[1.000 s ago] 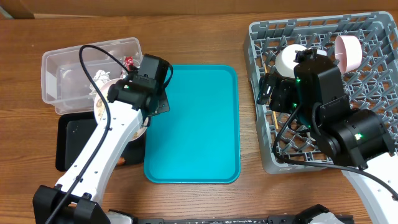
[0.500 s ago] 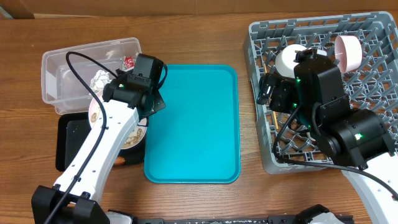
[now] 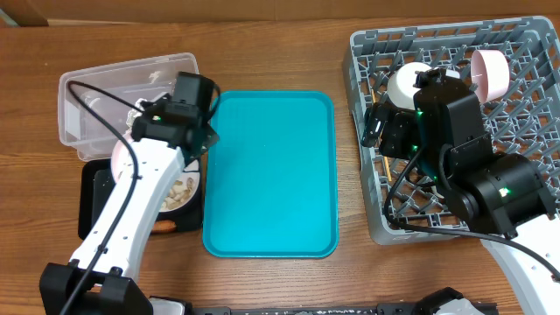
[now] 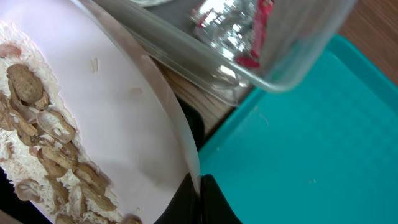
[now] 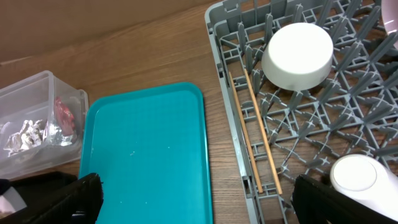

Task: Sort waste into correct bins and load items into the dishwasher
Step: 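Tilt the plate over the black tray to dump the food scraps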

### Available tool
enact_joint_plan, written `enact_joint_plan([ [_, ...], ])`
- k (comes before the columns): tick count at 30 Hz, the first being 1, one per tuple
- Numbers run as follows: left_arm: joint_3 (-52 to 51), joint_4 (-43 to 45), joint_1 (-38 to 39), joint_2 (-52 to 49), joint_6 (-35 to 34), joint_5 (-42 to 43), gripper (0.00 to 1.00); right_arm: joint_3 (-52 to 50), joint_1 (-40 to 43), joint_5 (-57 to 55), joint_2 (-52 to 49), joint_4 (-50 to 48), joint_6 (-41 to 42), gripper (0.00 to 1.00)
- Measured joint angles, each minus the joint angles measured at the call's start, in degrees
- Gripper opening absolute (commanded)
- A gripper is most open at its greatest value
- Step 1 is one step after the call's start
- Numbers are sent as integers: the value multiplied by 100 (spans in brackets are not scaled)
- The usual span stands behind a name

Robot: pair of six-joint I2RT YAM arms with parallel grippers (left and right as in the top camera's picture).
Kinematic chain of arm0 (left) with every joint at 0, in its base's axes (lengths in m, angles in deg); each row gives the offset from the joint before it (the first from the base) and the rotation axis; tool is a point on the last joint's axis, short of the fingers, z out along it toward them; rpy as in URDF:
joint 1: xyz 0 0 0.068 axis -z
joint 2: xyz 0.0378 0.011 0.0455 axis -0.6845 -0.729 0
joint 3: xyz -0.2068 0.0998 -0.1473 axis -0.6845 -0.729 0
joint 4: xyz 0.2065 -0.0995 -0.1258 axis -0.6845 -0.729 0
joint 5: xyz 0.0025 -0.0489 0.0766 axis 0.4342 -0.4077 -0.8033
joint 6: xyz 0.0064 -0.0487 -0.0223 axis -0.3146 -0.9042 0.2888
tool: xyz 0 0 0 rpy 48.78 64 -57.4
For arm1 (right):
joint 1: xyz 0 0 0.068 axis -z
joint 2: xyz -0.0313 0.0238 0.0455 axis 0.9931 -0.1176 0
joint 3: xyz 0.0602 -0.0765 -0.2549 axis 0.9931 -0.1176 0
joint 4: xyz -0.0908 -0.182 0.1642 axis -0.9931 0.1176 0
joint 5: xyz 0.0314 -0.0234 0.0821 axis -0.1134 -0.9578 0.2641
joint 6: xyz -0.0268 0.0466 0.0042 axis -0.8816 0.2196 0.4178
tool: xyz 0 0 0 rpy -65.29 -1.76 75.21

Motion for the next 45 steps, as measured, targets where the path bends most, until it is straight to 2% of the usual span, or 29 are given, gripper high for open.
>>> enact_joint_plan([
  [8,0,378,-533,0,184,367,4,0,0,-2,0,2,0,100],
  [15,-2,551,-553,81,396,680,4,0,0,0,0,-2,0,100],
  [29,-4,629,-553,1141,654,828,4,0,0,0,0,-2,0,100],
  [45,-442,726,-776,1189,702,1147,4,0,0,0,0,0,-2,100],
])
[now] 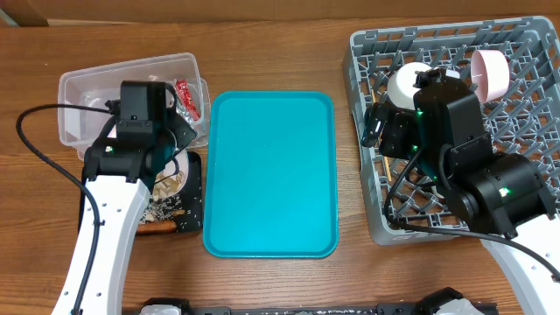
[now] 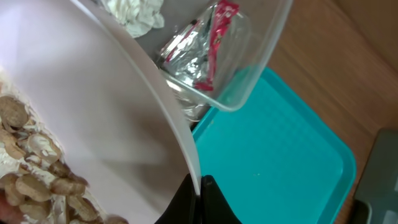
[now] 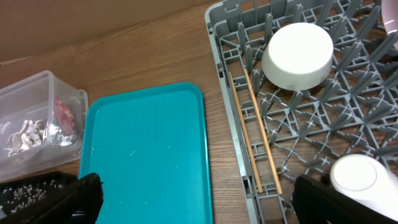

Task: Sort waste into correct bins and load items into the dishwasher
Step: 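Tilt the plate over the black tray to dump the food scraps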

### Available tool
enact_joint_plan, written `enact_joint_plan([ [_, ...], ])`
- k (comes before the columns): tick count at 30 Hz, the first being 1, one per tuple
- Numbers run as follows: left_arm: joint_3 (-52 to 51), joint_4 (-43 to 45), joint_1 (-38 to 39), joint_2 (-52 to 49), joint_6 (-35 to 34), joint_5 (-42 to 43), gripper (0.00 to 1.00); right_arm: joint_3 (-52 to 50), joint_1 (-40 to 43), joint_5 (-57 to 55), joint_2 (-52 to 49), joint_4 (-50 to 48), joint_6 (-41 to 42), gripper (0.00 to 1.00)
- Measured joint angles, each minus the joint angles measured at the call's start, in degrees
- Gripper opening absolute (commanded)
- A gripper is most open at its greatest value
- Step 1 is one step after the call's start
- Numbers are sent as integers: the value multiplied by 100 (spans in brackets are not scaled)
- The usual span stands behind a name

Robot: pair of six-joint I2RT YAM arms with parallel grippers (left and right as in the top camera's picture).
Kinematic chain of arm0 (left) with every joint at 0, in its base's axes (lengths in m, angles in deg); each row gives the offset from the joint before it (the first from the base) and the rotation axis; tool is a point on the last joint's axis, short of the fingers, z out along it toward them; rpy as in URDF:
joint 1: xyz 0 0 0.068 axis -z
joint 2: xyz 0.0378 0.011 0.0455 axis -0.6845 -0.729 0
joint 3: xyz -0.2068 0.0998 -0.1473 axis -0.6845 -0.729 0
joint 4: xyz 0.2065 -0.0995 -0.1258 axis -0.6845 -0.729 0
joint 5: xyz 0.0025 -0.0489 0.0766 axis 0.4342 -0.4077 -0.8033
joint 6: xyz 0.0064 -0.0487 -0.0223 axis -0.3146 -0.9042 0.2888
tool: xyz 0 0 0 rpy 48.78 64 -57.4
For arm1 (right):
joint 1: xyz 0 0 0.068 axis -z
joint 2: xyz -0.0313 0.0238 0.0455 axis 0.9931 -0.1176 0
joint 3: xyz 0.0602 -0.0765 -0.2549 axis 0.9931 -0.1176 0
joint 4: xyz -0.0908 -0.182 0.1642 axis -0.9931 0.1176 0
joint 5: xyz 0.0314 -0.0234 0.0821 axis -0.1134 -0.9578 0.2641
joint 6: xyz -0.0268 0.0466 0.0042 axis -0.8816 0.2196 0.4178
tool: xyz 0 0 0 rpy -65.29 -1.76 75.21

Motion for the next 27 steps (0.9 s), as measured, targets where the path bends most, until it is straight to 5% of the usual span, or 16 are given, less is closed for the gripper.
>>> enact_joint_plan([
  [27,-2103,1054,-2153,1849,1303,2881,4,0,0,0,0,-2,0,100],
])
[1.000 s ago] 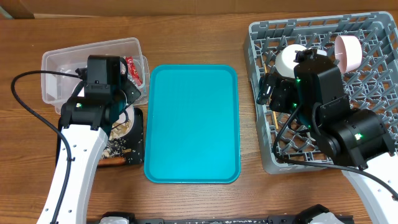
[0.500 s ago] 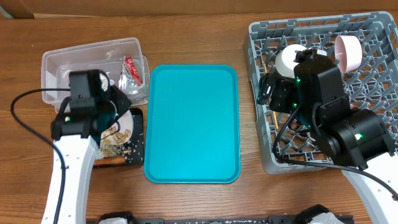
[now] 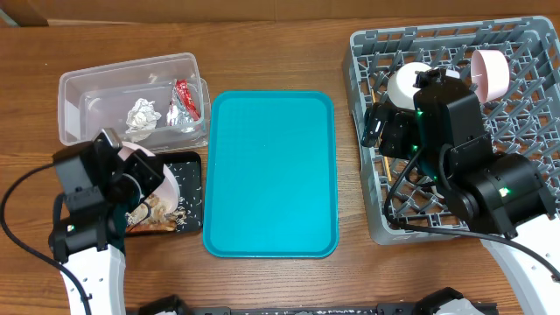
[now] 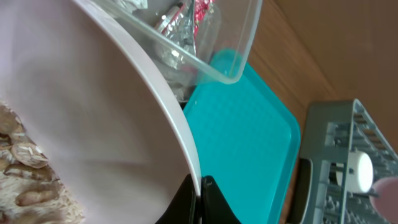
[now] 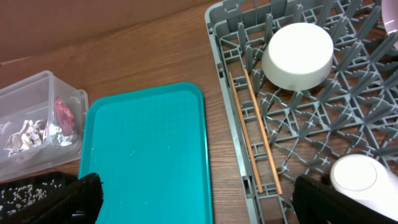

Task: Sort waste into correct bins and load items into the dishwasher
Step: 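Tilt the plate over the black tray to dump the food scraps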

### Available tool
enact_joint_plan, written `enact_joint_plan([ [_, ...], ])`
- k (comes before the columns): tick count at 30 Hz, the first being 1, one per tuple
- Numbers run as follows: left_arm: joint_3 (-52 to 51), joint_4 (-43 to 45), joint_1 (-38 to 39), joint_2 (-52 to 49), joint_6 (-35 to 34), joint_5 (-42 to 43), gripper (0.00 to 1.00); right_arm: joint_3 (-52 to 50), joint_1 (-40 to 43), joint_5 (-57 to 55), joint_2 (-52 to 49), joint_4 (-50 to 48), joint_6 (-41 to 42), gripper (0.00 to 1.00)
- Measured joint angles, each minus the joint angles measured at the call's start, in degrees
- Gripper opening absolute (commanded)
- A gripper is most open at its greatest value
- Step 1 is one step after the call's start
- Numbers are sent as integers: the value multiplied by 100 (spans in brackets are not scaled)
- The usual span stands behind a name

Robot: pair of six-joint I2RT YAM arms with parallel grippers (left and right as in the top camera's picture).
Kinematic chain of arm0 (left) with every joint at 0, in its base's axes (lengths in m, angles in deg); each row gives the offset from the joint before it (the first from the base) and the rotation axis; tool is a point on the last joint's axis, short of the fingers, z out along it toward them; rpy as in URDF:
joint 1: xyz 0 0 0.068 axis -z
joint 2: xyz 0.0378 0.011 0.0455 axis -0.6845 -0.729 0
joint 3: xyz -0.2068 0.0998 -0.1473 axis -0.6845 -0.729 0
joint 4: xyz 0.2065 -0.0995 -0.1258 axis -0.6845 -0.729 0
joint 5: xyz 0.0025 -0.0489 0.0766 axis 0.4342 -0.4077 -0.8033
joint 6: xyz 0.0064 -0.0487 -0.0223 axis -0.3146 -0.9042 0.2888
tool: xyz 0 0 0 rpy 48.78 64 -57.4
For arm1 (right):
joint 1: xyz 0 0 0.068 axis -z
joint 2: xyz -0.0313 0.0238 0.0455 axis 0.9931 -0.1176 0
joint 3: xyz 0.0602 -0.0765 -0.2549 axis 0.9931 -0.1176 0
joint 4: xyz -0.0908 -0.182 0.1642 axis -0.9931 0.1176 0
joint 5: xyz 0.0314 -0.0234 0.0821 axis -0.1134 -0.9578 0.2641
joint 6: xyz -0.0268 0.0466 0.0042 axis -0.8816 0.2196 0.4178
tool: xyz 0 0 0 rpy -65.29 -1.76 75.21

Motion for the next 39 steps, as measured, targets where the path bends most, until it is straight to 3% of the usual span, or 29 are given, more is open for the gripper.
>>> enact_joint_plan([
  [5,-518,503,-566,15,461,1075,5,0,0,0,0,-2,2,100],
  [21,-654,507,-1628,17,1784,3995,4,0,0,0,0,2,4,100],
  [29,-654,503,-2210,17,2173,5187,4,0,0,0,0,0,2,100],
  [39,-654,501,-2334,17,2337,5952,4,0,0,0,0,0,2,100],
])
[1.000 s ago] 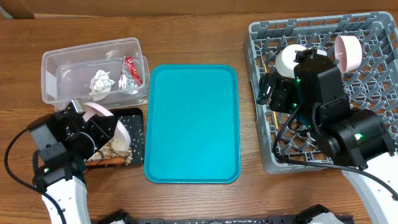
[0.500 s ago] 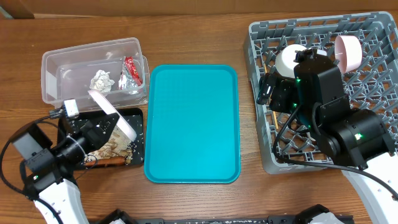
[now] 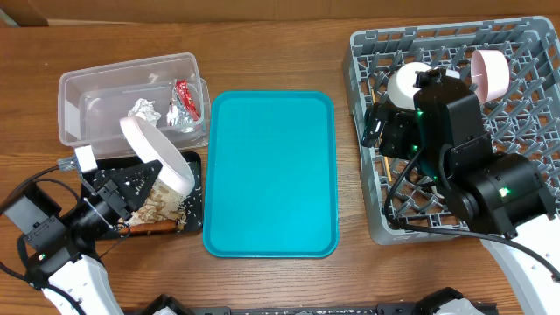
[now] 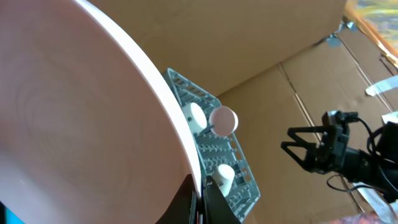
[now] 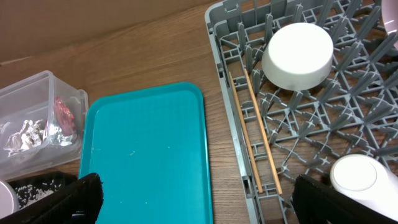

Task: Sort waste into correct bins and load items into the dishwasher
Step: 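Tilt the plate over the black tray to dump the food scraps, then carry the empty plate right and set it upright in the dish rack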

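A pink plate [image 3: 157,156] stands tilted steeply on edge over the black bin [image 3: 101,175], where peanut shells [image 3: 162,203] lie. My left gripper [image 3: 149,177] is shut on its rim. In the left wrist view the plate's face [image 4: 74,124] is bare, with the fingers [image 4: 214,202] pinched on its edge. My right gripper [image 5: 199,205] hangs open over the left edge of the grey dish rack [image 3: 525,39], holding nothing. A white bowl [image 3: 409,80], a pink cup [image 3: 490,72] and chopsticks [image 5: 255,137] are in the rack.
A teal tray [image 3: 269,175] lies between the bins and the rack. A clear plastic bin [image 3: 79,87] at the back left holds crumpled foil and a red wrapper [image 3: 179,94]. Another white cup [image 5: 357,177] sits in the rack under the right wrist.
The left arm has drawn back toward the lower left and the plate is tipped much steeper. The shells seen on the plate are gone from it. The right arm is unchanged.
The left gripper held the plate with peanut shells over the black bin beside the clear bin. Then the plate was tilted, shells low on it and crumbs in the bin. It tipped further each time; now it is bare and the shells lie in the black bin.
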### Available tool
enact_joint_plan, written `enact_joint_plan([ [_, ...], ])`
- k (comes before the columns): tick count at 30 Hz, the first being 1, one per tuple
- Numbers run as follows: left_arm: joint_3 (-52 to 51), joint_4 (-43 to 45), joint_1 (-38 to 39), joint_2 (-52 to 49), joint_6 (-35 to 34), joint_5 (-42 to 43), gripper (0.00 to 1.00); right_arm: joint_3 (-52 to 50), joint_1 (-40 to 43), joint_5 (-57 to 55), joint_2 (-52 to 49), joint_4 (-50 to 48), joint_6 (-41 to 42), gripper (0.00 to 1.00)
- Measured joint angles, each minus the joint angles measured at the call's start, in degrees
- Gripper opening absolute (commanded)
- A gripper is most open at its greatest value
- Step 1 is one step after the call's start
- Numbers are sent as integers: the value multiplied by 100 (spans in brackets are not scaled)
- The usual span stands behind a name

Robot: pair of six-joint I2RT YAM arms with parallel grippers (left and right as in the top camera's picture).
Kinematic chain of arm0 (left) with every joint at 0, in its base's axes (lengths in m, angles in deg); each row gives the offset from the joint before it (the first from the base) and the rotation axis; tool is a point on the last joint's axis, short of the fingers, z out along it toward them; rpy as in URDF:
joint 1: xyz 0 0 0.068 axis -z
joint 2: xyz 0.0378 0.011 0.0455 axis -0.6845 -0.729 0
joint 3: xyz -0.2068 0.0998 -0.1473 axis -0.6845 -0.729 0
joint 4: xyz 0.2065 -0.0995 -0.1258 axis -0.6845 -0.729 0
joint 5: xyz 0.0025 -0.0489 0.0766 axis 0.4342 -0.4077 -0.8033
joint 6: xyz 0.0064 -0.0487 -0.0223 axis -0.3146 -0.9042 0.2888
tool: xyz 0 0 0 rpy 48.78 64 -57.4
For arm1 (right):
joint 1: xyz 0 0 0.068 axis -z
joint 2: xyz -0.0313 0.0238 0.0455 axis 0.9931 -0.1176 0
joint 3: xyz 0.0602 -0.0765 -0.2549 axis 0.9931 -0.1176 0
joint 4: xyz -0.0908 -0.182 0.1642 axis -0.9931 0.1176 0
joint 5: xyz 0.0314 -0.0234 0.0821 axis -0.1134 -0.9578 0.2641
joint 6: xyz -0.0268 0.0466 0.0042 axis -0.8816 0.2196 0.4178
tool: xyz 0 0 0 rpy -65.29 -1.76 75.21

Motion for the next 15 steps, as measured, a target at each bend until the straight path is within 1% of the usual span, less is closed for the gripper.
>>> enact_joint_plan([
  [5,0,31,2,0,9,61,4,0,0,0,0,0,0,100],
  [8,-7,461,61,0,-175,61,4,0,0,0,0,0,0,100],
  [9,-11,785,129,0,-302,57,4,0,0,0,0,0,0,100],
  [11,-26,1729,358,0,-702,74,4,0,0,0,0,0,4,100],
  [15,-61,4509,1246,-9,-1976,-83,4,-2,0,0,0,-2,-2,100],
])
